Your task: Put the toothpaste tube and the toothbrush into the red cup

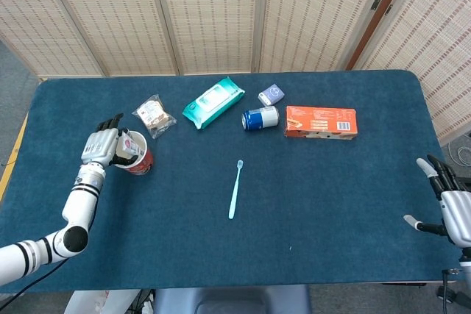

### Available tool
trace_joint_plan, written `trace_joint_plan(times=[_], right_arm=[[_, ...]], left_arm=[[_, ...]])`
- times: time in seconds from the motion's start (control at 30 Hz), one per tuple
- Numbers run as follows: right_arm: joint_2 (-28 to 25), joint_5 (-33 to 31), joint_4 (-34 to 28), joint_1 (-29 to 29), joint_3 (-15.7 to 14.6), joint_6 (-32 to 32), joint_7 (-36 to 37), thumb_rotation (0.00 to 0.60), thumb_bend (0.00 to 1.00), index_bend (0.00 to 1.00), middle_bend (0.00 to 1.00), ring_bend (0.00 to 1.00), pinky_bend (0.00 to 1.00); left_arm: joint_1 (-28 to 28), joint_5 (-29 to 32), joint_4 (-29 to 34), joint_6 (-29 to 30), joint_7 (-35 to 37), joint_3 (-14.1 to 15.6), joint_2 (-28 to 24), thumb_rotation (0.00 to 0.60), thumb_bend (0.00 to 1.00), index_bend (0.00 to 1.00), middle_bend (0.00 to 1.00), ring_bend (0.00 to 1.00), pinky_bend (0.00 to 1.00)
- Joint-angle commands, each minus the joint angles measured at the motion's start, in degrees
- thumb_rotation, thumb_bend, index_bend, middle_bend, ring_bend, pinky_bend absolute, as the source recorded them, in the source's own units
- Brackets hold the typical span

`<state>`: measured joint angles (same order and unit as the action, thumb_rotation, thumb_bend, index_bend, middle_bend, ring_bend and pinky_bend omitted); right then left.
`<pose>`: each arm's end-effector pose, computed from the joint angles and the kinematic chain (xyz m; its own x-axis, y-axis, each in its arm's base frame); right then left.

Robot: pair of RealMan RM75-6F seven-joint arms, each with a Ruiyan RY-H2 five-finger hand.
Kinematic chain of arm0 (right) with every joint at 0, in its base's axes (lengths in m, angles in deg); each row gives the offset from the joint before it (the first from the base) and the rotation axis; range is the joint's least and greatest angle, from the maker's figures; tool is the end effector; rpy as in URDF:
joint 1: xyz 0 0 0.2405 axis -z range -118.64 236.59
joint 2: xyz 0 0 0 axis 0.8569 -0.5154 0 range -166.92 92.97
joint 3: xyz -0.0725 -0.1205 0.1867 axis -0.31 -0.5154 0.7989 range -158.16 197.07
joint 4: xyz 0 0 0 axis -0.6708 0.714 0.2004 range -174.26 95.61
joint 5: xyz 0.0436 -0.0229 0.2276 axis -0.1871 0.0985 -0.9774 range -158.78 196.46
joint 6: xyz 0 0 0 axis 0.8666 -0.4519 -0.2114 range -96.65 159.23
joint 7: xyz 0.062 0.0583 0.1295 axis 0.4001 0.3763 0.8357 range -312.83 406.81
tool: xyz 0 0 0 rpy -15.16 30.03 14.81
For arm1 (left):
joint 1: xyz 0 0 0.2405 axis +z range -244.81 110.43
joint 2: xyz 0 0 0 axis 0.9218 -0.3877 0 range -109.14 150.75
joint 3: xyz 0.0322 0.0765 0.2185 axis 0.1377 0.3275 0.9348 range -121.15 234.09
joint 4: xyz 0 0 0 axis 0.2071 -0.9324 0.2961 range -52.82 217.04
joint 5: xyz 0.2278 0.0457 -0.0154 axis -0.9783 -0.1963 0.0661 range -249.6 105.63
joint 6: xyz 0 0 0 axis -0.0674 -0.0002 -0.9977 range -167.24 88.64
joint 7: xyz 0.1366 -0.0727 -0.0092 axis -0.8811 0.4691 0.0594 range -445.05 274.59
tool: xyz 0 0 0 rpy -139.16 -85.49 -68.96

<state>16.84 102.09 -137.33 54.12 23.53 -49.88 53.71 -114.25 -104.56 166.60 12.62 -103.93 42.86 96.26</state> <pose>-0.3035 -0.1963 0.1699 0.3541 -0.0398 0.9344 -0.9339 0.0374 0.3555 -0.1912 0.4086 0.0495 0.2725 0.2747 0.9221 0.9500 0.0752 -0.3031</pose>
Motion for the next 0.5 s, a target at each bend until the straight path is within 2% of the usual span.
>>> trace_joint_plan(times=[0.03, 0.5], right_arm=[[-0.02, 0.0, 0.0, 0.03, 0.0, -0.03, 0.03, 0.6, 0.0, 0.05, 0.04, 0.0, 0.25], [-0.06, 0.06, 0.0, 0.08, 0.01, -0.11, 0.13, 0.6, 0.0, 0.05, 0.04, 0.0, 0.25]], left_arm=[[-0.02, 0.07, -0.07, -0.01, -0.1, 0.04, 0.06, 0.6, 0.37, 0.43, 0.0, 0.0, 0.0], [-0.03, 0.25, 0.08, 0.1, -0.37, 0.01, 0.06, 0.6, 0.37, 0.42, 0.0, 0.0, 0.0]])
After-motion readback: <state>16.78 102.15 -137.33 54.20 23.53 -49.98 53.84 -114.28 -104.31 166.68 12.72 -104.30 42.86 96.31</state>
